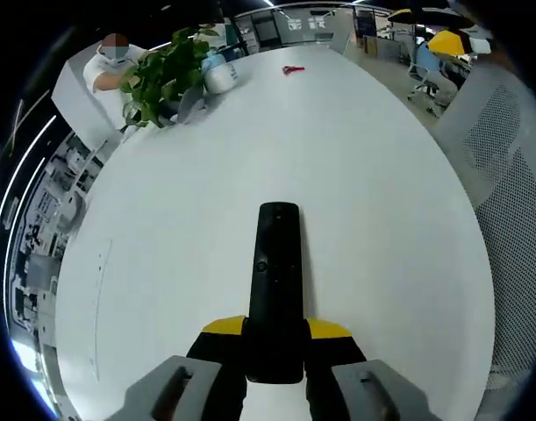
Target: Press the specified remote control buttons in sequence, fully releasing each button before pressing the next.
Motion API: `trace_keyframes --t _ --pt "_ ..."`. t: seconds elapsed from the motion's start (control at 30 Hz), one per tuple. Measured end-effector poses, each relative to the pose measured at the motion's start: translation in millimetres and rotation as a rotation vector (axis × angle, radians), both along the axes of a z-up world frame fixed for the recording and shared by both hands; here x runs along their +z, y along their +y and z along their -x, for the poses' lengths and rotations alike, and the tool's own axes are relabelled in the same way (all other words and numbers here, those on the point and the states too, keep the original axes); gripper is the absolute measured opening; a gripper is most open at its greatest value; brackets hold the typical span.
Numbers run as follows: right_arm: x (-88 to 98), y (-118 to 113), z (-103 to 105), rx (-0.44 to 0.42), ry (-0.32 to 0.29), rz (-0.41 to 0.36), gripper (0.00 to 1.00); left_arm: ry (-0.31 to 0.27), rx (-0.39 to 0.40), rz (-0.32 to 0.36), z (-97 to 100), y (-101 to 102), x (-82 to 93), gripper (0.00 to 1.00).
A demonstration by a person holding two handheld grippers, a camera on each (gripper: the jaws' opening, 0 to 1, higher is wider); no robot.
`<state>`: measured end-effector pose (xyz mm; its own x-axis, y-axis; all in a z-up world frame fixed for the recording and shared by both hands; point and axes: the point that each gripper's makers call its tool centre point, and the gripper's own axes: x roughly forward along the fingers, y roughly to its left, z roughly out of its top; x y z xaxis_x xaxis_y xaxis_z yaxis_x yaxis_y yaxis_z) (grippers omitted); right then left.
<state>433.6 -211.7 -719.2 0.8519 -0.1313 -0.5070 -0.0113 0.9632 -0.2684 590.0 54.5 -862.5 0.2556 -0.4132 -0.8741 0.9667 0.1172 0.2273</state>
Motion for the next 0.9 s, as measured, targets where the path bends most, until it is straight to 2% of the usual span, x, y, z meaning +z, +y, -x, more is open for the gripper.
trace_keyframes --t 0.33,0.73,0.9 --pt "-4.8 0 3 -0.003 0.031 -0.001 0.74 -0.006 -0.004 -0.012 -28.9 0 1.7 0.23" --pt "-10.1 -2 4 -0.005 0.062 0.007 0.71 -0.031 -0.051 -0.084 -59.5 1 -5.4 0.23" --pt "-13.2 -1 4 0.000 0.079 0.013 0.71 -0.031 -0.047 -0.096 -73.7 -1 -7.3 0.23"
